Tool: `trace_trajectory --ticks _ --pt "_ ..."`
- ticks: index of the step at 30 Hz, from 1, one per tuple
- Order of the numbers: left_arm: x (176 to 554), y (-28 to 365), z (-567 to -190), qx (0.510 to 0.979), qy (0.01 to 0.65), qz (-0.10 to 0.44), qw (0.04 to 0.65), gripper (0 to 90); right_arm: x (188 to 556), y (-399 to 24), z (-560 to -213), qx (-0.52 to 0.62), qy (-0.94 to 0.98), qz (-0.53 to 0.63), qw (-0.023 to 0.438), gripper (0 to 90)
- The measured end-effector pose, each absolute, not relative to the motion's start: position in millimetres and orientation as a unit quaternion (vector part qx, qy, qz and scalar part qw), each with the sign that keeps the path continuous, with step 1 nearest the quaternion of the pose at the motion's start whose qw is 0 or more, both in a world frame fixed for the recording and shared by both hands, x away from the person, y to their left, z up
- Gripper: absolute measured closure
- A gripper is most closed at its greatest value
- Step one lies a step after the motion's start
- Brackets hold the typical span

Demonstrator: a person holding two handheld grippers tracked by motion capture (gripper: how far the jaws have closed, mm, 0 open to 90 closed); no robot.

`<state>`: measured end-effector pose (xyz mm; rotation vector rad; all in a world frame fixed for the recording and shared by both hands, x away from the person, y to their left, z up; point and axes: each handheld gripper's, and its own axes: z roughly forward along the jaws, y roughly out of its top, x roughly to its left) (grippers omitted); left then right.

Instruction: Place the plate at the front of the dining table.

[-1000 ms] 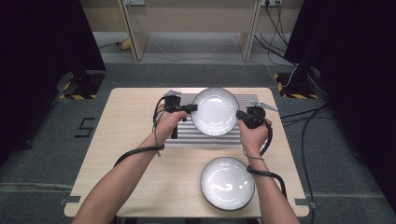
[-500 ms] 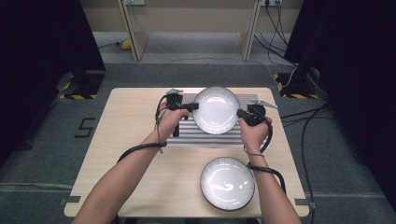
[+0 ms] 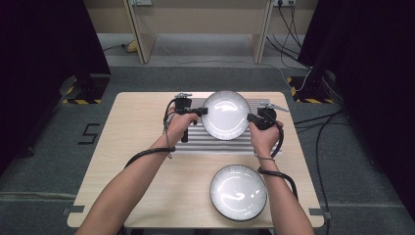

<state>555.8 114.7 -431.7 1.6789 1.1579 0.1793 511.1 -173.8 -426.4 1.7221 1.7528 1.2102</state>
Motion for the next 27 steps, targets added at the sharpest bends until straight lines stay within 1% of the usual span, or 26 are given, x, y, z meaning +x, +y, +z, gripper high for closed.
trace_trajectory --ticks 27 --pt "568.5 116.2 -450.1 0.699 0.506 0.062 0.502 83.1 528.5 -169.1 -443.7 0.629 0.633 0.412 0.183 85.6"
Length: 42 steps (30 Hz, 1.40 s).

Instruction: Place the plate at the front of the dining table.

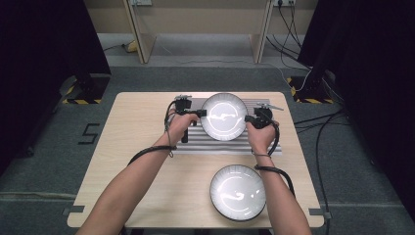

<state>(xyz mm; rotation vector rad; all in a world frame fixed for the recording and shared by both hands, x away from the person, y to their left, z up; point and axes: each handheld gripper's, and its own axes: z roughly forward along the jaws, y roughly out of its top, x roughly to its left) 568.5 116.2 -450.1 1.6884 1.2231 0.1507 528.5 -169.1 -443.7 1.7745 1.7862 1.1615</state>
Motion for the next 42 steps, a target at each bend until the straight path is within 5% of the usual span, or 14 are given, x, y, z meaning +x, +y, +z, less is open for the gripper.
trace_trajectory --ticks 42 --pt "583.6 111.3 -489.7 0.689 0.555 0.031 0.466 81.9 545.8 -169.3 -476.5 0.655 0.633 0.382 0.158 85.7"
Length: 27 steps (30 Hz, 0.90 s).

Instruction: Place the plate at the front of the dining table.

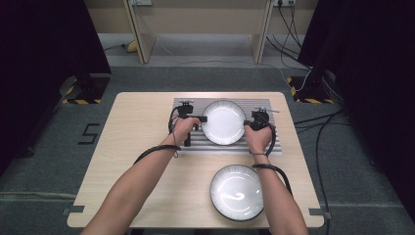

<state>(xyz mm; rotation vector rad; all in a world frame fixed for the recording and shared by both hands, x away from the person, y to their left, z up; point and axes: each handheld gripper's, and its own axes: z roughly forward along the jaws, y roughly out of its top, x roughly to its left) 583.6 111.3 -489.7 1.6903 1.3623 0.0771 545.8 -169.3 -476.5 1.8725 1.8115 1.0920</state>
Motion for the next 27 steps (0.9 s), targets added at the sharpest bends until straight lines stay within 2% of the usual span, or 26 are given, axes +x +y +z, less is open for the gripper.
trace_trajectory --ticks 11,19,27 --pt "588.7 106.3 -497.2 0.688 0.564 0.047 0.454 78.5 551.6 -168.3 -482.8 0.653 0.634 0.381 0.163 85.0" --pt "593.8 104.5 -500.9 0.681 0.565 0.073 0.461 50.7 555.6 -166.4 -489.5 0.649 0.642 0.377 0.156 76.2" --pt "589.8 111.3 -487.7 0.690 0.558 0.094 0.453 39.8 551.6 -168.9 -481.8 0.640 0.645 0.375 0.183 60.3"
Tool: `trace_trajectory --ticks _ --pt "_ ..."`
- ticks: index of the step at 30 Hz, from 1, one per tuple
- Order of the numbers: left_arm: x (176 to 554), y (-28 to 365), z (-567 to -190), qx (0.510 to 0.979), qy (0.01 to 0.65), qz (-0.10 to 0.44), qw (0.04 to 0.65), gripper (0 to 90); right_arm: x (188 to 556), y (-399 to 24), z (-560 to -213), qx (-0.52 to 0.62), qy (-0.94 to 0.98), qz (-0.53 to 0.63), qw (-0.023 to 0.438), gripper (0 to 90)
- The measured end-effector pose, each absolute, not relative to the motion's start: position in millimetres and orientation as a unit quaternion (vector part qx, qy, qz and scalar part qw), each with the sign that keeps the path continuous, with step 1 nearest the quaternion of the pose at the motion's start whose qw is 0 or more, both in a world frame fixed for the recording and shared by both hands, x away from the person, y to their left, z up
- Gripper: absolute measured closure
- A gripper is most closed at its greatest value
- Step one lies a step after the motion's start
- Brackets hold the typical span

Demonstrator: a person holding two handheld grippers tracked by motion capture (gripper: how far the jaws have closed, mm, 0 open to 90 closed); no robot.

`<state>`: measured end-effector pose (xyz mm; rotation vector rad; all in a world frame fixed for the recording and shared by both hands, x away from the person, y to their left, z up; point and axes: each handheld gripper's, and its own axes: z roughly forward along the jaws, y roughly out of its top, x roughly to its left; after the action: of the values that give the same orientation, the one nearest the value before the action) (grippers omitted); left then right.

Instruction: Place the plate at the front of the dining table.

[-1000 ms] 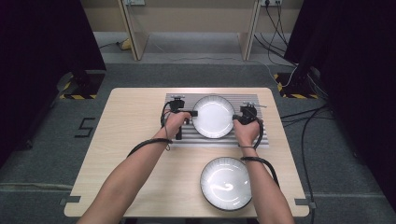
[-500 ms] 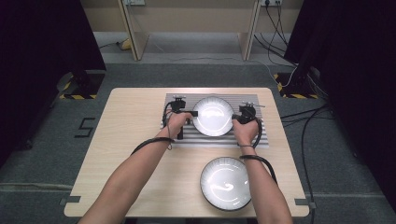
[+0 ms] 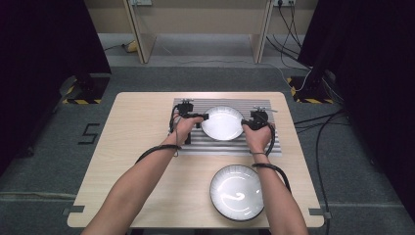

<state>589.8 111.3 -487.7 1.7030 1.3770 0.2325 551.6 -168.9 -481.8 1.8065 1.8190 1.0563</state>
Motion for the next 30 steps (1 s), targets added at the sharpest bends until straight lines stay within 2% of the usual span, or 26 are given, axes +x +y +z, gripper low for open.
trace_trajectory --ticks 8,30 --pt "576.4 118.3 -468.2 0.711 0.529 0.109 0.450 35.3 543.4 -172.7 -474.6 0.633 0.652 0.371 0.190 50.5" --pt "523.9 125.5 -432.6 0.736 0.482 0.118 0.461 33.5 515.4 -178.8 -457.9 0.622 0.660 0.376 0.190 44.8"
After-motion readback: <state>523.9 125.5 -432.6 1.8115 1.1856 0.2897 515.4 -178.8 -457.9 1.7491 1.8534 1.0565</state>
